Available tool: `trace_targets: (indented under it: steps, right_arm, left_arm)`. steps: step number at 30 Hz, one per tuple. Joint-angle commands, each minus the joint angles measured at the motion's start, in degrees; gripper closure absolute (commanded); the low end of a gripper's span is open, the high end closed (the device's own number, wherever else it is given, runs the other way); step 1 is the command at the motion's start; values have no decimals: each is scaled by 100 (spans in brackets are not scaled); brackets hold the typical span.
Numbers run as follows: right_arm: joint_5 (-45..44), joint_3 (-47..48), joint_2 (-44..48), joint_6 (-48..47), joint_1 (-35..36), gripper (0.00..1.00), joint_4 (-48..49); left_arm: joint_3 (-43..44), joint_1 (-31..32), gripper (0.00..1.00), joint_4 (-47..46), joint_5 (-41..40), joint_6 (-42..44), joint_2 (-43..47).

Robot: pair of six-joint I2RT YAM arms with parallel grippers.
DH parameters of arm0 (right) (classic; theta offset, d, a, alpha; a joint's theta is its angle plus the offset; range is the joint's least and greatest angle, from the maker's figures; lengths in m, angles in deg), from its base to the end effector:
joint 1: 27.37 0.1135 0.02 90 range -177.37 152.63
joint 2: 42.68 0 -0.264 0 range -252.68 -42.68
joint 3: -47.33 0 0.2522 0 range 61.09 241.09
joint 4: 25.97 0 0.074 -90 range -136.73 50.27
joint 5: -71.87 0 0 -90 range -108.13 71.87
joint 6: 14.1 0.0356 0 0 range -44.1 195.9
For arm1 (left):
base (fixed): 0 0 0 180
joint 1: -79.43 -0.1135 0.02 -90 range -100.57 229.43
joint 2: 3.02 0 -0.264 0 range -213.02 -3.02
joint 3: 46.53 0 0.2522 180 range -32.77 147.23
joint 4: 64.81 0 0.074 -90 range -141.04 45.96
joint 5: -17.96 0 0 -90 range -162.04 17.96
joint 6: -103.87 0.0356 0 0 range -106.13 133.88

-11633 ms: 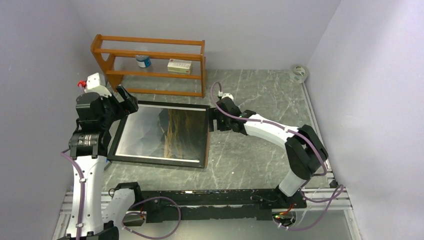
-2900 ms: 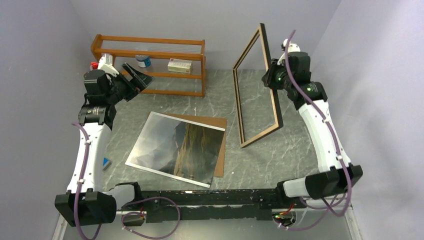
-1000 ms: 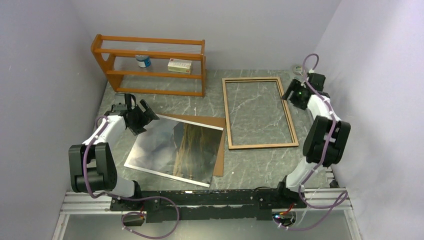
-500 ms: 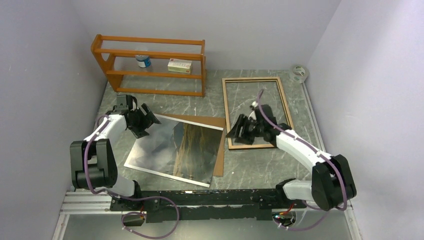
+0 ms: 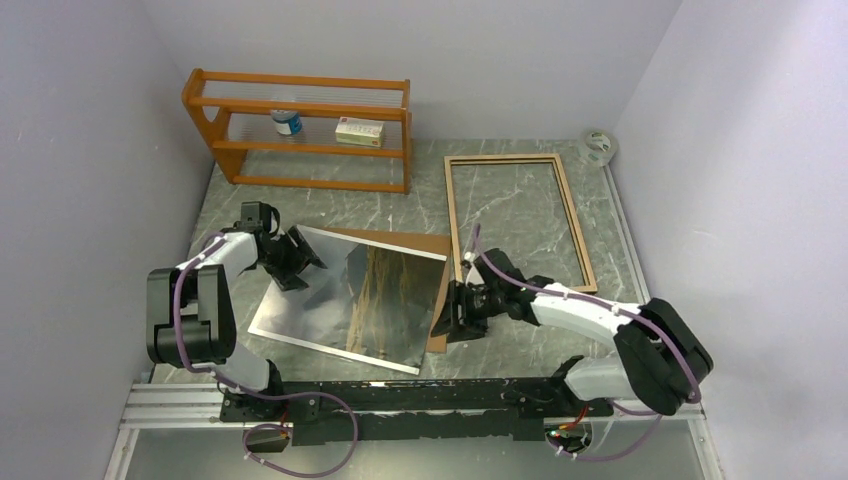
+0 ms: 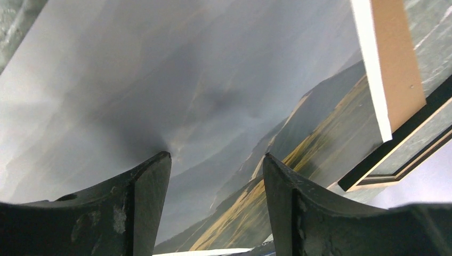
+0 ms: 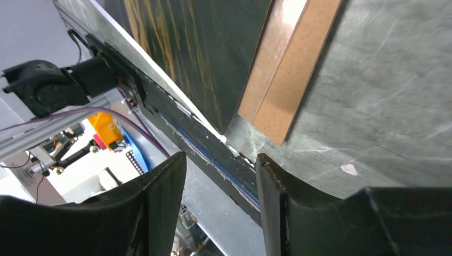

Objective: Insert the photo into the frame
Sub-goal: Adjust the photo frame item at the center of the board.

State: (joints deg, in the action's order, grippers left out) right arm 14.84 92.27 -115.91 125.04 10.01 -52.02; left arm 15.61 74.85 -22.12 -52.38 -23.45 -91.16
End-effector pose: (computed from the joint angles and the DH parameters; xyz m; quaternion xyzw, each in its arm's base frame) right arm 0.1682 0.1529 0.1624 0.0071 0.9169 0.3979 0.0287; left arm 0.2773 0.0102 0.1666 -0.3167 0.9156 -0.2123 0.1275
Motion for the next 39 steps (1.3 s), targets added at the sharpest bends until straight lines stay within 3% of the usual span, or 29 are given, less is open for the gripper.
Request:
trace_targets:
  steps: [1, 7, 14, 22, 28, 33, 39]
  right_arm:
    - [-63, -231, -232, 723, 480, 46, 810]
    - [-727, -379, -569, 1360, 1009, 46, 922]
    - [-1377, -616, -716, 1854, 1338, 45, 2022]
    - [-2083, -1010, -745, 2948, 1494, 40, 2583]
    - [-2124, -1267, -788, 3382, 1699, 31, 2853]
    - [-2180, -1845, -974, 3532, 1855, 30, 4494]
    - [-2844, -2533, -1061, 3248, 1940, 42, 7128]
  left_arm:
    - [-57, 9, 32, 168, 129, -9, -107]
    - [-133, 9, 37, 348, 140, 70, -176]
    - [-253, 10, 39, 385, 179, -14, -195]
    - [-279, 4, 44, 612, -84, -210, -440]
    - [-441, 9, 46, 615, -172, -430, -565]
    - [-694, 7, 47, 499, -237, -598, -521]
    - [-909, 7, 47, 424, -332, -738, -331]
